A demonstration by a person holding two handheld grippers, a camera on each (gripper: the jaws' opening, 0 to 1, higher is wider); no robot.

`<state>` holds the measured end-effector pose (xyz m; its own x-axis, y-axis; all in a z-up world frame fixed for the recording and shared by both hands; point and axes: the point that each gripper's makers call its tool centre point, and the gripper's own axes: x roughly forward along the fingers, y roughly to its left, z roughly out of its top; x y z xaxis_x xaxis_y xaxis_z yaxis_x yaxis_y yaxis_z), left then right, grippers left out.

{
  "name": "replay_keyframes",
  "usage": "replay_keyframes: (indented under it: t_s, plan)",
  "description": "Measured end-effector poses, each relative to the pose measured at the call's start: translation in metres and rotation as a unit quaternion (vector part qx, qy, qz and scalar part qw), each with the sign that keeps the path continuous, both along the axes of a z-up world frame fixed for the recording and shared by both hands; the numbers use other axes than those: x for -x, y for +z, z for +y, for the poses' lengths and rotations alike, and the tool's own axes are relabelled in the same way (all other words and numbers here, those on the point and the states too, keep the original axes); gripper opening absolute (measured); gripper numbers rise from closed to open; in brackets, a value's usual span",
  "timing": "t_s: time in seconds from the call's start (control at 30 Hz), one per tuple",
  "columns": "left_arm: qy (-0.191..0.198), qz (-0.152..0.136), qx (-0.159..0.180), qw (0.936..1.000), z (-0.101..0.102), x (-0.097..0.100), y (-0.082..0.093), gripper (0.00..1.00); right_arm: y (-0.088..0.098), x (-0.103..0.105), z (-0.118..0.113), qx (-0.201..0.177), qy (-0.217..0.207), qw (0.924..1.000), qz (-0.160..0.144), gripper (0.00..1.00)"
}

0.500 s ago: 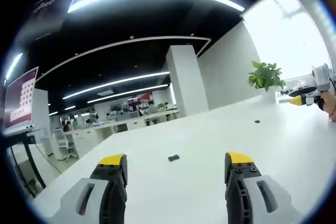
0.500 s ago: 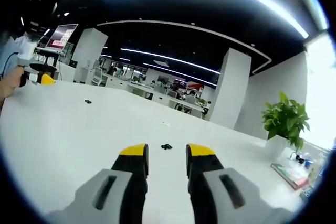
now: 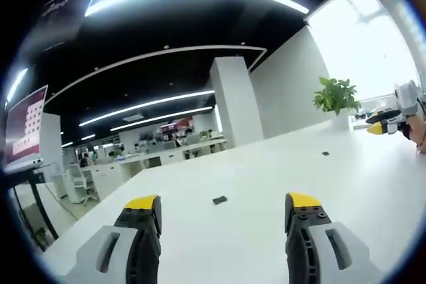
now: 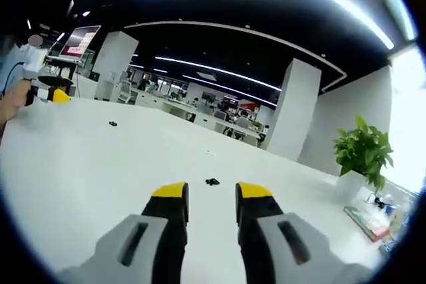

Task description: Snap the two parts of the plastic buckle together until the buckle closes and remains connected.

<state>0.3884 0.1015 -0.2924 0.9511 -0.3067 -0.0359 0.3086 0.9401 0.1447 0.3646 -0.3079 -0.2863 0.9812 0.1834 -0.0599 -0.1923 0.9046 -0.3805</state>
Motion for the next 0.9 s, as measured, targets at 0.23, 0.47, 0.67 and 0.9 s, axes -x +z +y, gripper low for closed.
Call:
replay_keyframes:
  t_s: [0.23, 0.47, 0.67, 0.9]
  plan:
    - [0.0, 0.001, 0.0, 1.0, 0.0006, -0.0005, -0.0005, 0.77, 0.0016, 0.0002, 0.0, -0.002, -0.001, 1.0, -0.004, 0.28]
    - [-0.001, -0.002, 0.005, 1.0, 0.0012, -0.0004, 0.0012, 0.77, 0.0039, 0.0008, 0.0016, -0.004, 0.001, 0.9999, -0.009, 0.28]
    - [-0.002, 0.001, 0.002, 1.0, 0.0004, -0.0009, -0.0002, 0.77, 0.0053, 0.0013, 0.0019, -0.01, 0.003, 0.9999, -0.012, 0.28]
    - [-0.001, 0.002, -0.001, 1.0, 0.0008, -0.0014, -0.0007, 0.77, 0.0071, 0.0022, 0.0016, -0.014, 0.004, 0.9998, -0.016, 0.28]
